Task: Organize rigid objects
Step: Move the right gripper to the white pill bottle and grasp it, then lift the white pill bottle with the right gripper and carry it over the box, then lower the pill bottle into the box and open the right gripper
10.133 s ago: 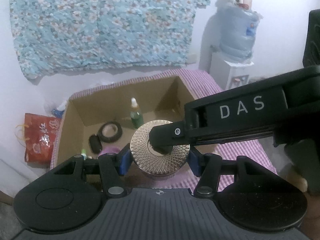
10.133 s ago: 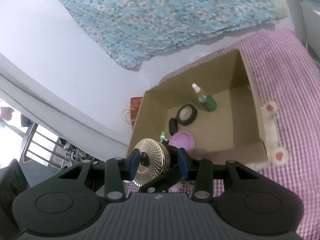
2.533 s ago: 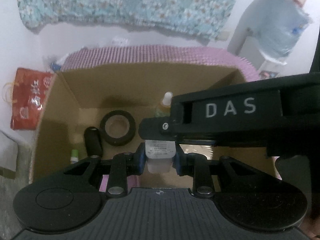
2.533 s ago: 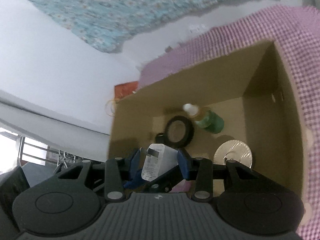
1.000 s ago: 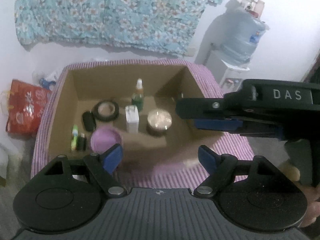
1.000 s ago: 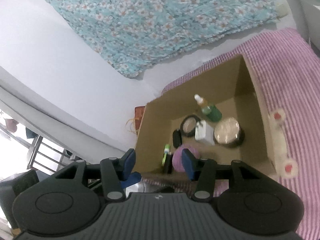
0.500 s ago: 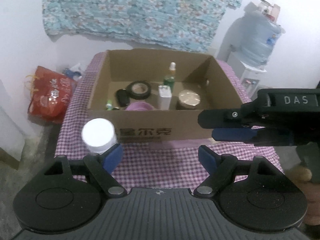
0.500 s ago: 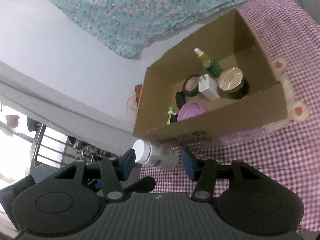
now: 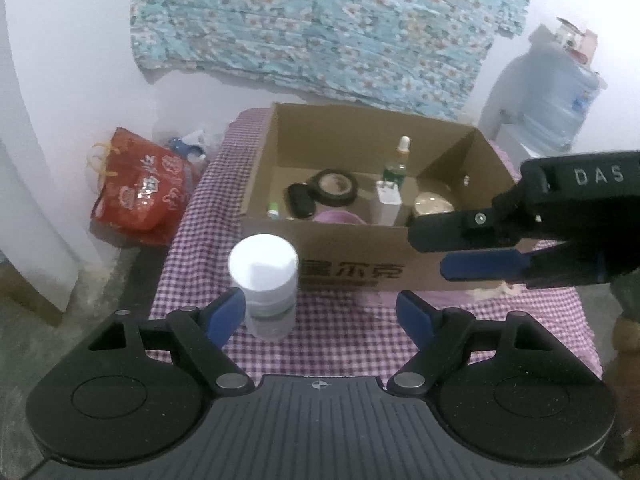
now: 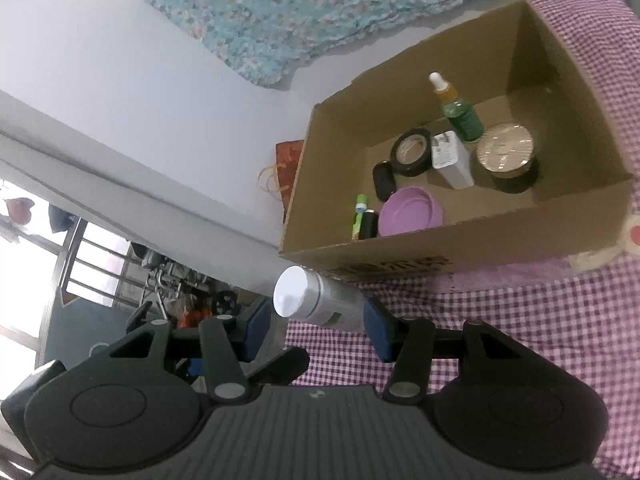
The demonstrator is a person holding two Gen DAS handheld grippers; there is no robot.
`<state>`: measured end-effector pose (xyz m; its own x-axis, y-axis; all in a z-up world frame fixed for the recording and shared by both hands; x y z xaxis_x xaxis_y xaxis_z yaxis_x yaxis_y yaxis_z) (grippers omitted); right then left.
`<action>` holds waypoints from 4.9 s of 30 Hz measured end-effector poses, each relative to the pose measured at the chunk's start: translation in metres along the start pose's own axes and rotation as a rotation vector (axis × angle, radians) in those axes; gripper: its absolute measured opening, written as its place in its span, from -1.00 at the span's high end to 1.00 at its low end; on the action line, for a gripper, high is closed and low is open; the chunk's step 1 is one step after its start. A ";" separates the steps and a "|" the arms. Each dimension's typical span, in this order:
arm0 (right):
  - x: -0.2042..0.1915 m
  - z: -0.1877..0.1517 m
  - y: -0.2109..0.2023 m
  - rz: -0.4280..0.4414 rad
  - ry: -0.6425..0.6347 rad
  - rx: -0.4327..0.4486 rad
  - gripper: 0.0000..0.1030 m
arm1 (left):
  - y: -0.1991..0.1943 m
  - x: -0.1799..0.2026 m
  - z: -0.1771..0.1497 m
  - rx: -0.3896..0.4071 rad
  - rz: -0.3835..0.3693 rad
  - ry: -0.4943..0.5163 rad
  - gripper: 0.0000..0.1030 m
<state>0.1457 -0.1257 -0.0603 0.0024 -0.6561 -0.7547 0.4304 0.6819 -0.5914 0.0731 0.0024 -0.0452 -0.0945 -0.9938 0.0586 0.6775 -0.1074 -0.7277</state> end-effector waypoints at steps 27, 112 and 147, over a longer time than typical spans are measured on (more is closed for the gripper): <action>-0.021 -0.002 0.102 -0.078 -0.089 -0.184 -0.05 | 0.069 -0.030 -0.003 -0.114 0.052 -0.069 -0.33; 0.083 0.093 -0.023 -0.262 -0.059 0.048 0.02 | 0.131 0.145 0.061 -0.168 -0.274 0.121 -0.01; 0.050 0.084 -0.109 -0.203 -0.076 0.360 -0.40 | 0.062 0.104 0.073 0.003 -0.238 0.155 -0.95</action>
<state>0.1744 -0.2602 -0.0100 -0.0543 -0.7970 -0.6015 0.7173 0.3880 -0.5788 0.1582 -0.1096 -0.0341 -0.3610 -0.9245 0.1221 0.6252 -0.3371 -0.7039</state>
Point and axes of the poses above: each gripper's, at about its wrist camera, not at the fingertips, and y roughly the way its jaws point, x to its right, z to its top, the point moved 9 cm from there along y, roughly the way its jaws point, and after that the axes turned 5 degrees about y, right-handed, at the moved point
